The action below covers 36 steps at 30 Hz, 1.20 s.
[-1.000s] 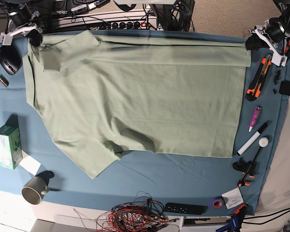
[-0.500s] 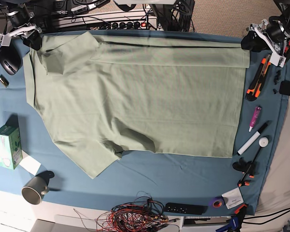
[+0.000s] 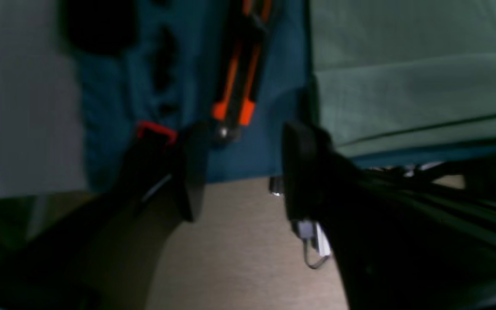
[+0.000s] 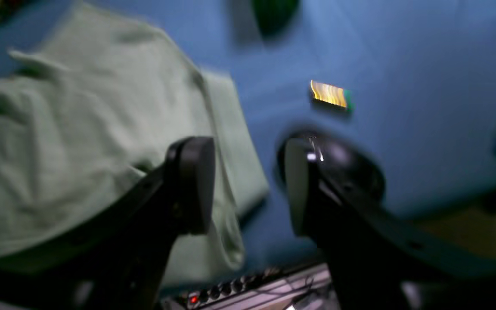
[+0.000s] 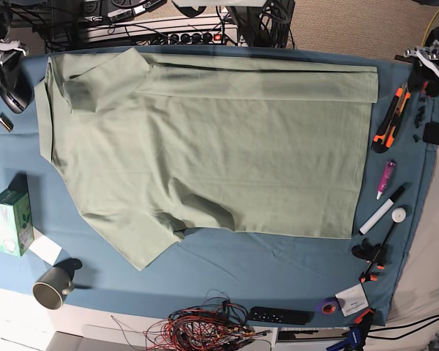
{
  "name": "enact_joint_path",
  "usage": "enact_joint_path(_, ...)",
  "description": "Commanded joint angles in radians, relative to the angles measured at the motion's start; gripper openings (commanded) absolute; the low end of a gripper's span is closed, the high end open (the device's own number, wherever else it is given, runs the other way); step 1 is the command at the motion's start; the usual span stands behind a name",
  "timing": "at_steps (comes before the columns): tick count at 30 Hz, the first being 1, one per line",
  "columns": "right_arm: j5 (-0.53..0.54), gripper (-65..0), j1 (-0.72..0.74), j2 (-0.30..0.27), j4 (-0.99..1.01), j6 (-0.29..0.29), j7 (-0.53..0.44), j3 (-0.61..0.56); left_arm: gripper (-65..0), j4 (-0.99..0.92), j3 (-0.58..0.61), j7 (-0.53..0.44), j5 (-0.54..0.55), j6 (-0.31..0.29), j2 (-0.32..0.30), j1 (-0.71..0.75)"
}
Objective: Fold the T-shirt properly
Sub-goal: 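Move both grippers down to the shirt's hem corners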
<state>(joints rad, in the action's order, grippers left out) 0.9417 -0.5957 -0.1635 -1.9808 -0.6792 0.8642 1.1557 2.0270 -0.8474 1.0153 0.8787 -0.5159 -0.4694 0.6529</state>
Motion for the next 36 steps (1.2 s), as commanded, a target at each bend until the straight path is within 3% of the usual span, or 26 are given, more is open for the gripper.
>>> enact_joint_path(1, 0.025, -37.4, 0.001, -0.018, -0.053, -0.005, -0.051, 0.004, -36.2, 0.044, -0.008, -0.048, 0.019, -0.005, -0.03, -0.004)
enact_joint_path(4, -0.039, -37.4, 0.043, -0.017, -0.168, -0.005, -0.067, -0.032, -36.8, 0.085, 0.009, -0.096, 0.011, 0.023, -0.071, -0.055)
enact_joint_path(8, -0.198, -37.5, 0.122, -0.016, -0.224, 0.007, -0.109, -0.16, -37.4, 0.053, 0.124, -0.145, -0.086, 0.076, -0.126, -0.164)
enact_joint_path(11, -0.349, -37.5, 0.191, -0.016, -0.208, 0.081, -0.148, -0.313, -37.4, -0.023, 0.25, -0.187, -0.135, 0.075, -0.153, -0.273)
enact_joint_path(15, -0.524, -37.5, 0.308, -0.016, -0.111, 0.124, -0.205, -0.517, -37.4, -0.17, 0.439, -0.206, -0.201, 0.076, -0.162, -0.469)
enact_joint_path(19, -0.623, -37.5, 0.468, -0.017, 0.094, 0.131, -0.245, -0.651, -37.4, -0.373, 0.617, -0.228, -0.259, 0.106, -0.162, -0.685)
enact_joint_path(23, -0.655, -37.5, 0.692, -0.034, 0.401, 0.139, -0.253, -0.718, -37.3, -0.623, 0.74, -0.226, -0.282, 0.111, -0.148, -0.919)
enact_joint_path(27, -0.674, -37.5, 0.956, -0.085, 0.79, 0.139, -0.25, -0.759, -37.3, -0.894, 0.766, -0.223, -0.272, 0.116, -0.116, -1.128)
enact_joint_path(30, -0.673, -37.5, 1.14, -0.109, 1.05, 0.138, -0.251, -0.777, -37.3, -1.088, 0.766, -0.223, -0.206, 0.099, -0.109, -1.249)
enact_joint_path(32, -0.673, -37.5, 1.233, -0.111, 1.176, 0.137, -0.252, -0.777, -37.4, -1.197, 0.766, -0.221, -0.172, 0.071, -0.107, -1.305)
enact_joint_path(36, -0.669, -37.5, 1.316, -0.11, 1.297, 0.137, -0.243, -0.777, -37.4, -1.348, 0.766, -0.223, -0.16, 0.07, -0.084, -1.358)
